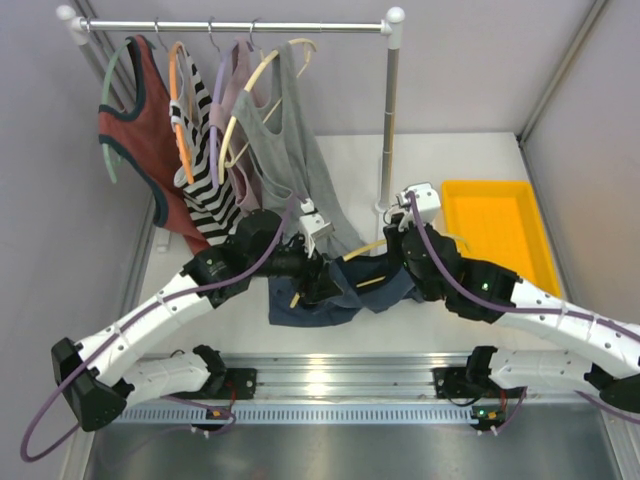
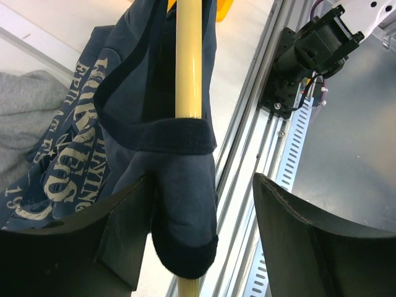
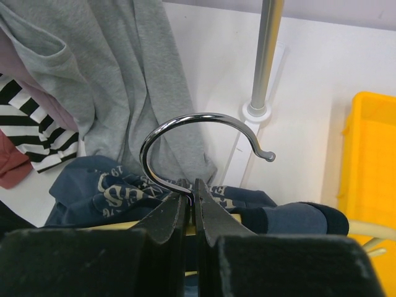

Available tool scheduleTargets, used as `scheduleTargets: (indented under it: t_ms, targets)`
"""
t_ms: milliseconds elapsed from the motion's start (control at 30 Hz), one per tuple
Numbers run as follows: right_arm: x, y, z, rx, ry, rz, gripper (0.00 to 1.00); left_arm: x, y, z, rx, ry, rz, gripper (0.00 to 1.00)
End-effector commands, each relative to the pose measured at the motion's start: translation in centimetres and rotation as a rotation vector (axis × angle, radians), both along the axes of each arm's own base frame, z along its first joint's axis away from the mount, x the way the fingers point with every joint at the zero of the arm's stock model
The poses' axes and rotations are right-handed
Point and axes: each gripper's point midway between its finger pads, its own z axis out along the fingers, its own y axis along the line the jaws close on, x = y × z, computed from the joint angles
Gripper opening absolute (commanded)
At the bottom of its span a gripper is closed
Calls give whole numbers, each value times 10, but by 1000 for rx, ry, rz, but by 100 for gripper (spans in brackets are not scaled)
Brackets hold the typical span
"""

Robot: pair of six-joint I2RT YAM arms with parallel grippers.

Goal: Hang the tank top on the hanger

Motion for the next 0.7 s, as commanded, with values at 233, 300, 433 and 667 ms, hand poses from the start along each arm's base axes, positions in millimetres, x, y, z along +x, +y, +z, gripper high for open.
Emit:
scheduleTargets:
  t_ms: [233, 300, 433, 667]
  targets:
    - [1, 14, 50, 105, -57, 30, 0, 8, -10, 11, -74, -35, 7, 34]
    - [1, 15, 54, 103, -59, 29, 0, 12, -9, 11, -70, -44, 33, 9]
    - [2, 17, 58, 100, -60, 30, 0, 18, -6, 13, -73, -67, 75, 0]
    - [6, 21, 72, 98, -68, 26, 15, 21, 1, 37, -173, -150, 131, 0]
